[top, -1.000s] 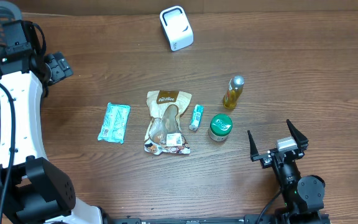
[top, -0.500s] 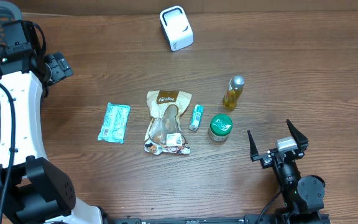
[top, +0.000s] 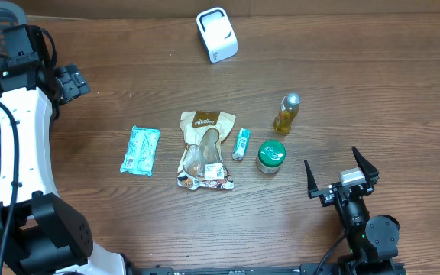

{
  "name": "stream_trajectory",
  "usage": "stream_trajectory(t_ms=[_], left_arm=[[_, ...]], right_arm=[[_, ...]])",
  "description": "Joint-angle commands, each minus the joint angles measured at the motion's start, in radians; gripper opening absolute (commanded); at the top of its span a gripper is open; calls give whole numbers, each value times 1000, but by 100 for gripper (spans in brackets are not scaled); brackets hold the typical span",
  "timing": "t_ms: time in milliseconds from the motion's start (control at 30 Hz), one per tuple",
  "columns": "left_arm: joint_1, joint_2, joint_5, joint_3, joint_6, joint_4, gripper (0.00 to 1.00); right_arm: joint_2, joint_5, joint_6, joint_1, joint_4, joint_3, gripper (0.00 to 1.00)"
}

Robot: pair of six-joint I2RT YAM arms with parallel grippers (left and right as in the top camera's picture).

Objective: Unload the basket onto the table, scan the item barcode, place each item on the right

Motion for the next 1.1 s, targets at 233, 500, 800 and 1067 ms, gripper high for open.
stream_trajectory(t_ms=[233, 500, 800, 1067], left_arm=[[9, -9, -13, 18, 11, 5, 100], [10, -9, -13, 18, 12, 5, 99], [9, -9, -13, 18, 12, 5, 100], [9, -9, -13, 18, 11, 5, 99]], right_arm=[[-7, -6, 141, 4, 5, -10, 100], [-7, -6, 191, 4, 5, -10, 100], [-7, -6, 191, 4, 5, -10, 100], [-7, -6, 191, 4, 6, -10, 100]])
